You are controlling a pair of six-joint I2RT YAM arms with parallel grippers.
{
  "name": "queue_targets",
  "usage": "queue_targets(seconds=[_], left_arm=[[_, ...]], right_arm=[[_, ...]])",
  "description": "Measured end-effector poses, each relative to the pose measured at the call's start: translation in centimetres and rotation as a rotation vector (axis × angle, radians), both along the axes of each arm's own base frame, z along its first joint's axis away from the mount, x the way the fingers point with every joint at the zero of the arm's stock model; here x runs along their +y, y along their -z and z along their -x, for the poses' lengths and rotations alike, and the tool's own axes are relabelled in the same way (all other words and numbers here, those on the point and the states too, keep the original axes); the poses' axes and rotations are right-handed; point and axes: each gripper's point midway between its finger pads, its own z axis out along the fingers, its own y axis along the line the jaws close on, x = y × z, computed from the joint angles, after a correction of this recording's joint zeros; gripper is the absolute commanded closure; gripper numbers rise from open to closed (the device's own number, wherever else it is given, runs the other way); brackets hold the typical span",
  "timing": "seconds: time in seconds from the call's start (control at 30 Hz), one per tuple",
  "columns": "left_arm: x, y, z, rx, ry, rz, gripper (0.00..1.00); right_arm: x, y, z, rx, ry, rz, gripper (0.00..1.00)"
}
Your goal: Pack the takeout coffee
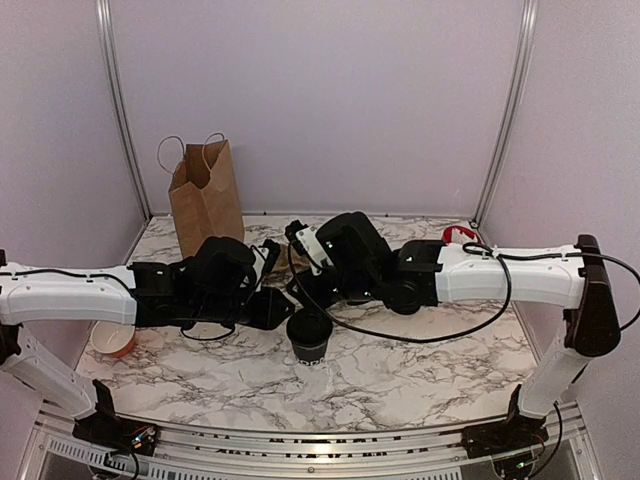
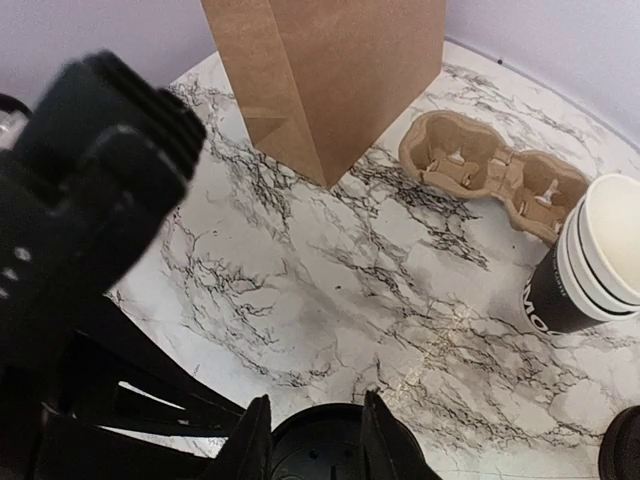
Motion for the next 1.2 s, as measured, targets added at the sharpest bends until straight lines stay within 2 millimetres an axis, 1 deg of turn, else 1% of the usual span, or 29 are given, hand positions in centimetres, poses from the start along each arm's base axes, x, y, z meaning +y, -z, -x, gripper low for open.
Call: queue_targets(seconds=[0.07, 0.13, 0.2, 0.3, 0.4, 0.5, 0.7, 0.83, 0.97, 1.07, 1.2], left_arm=[[0.3, 0.8, 0.2, 0.016, -0.004, -0.012, 0.72], [0.7, 1.7, 0.5, 0.037, -0.008, -0.023, 0.68], [1.1, 2.6, 0.9, 0.061, -0.007, -0.031, 0.65], [1.2, 3.6, 1.4, 0.093, -0.002, -0.032, 0.61], [1.2, 4.6, 2.1, 0.13, 0.012, -0.02, 0.61], [1.0, 5.0, 2.6, 0.163, 0.023, -0.002, 0.61], [0.3, 5.3, 2.7, 0.183, 0.028, 0.028, 0.62], [0.3, 5.9, 2.2, 0.19, 0.019, 0.023, 0.63], [0.7, 6.1, 1.4, 0.192, 0.0, 0.022, 0.64], [1.2, 6.2, 0.6, 0.19, -0.017, 0.02, 0.65], [1.7, 6.9, -0.4, 0.195, -0.029, 0.004, 0.65]], right_arm=[[-0.4, -1.2, -0.4, -0.021, 0.015, -0.01, 0.61], [-0.9, -1.5, -0.6, -0.025, 0.027, -0.005, 0.54], [-1.9, -1.6, -0.9, -0.026, 0.044, -0.002, 0.5], [-4.3, -0.8, -1.5, -0.01, 0.071, 0.017, 0.43], [-5.5, 0.6, -1.5, 0.019, 0.068, 0.036, 0.4], [-5.9, 2.1, -1.2, 0.05, 0.053, 0.061, 0.4], [-5.8, 3.7, -1.1, 0.092, 0.028, 0.073, 0.4], [-6.0, 5.0, -1.1, 0.117, 0.031, 0.09, 0.41], [-6.3, 6.4, -0.7, 0.148, 0.034, 0.109, 0.42], [-6.3, 6.5, -0.6, 0.154, 0.039, 0.102, 0.43], [-6.5, 6.5, 0.2, 0.161, 0.039, 0.098, 0.43]])
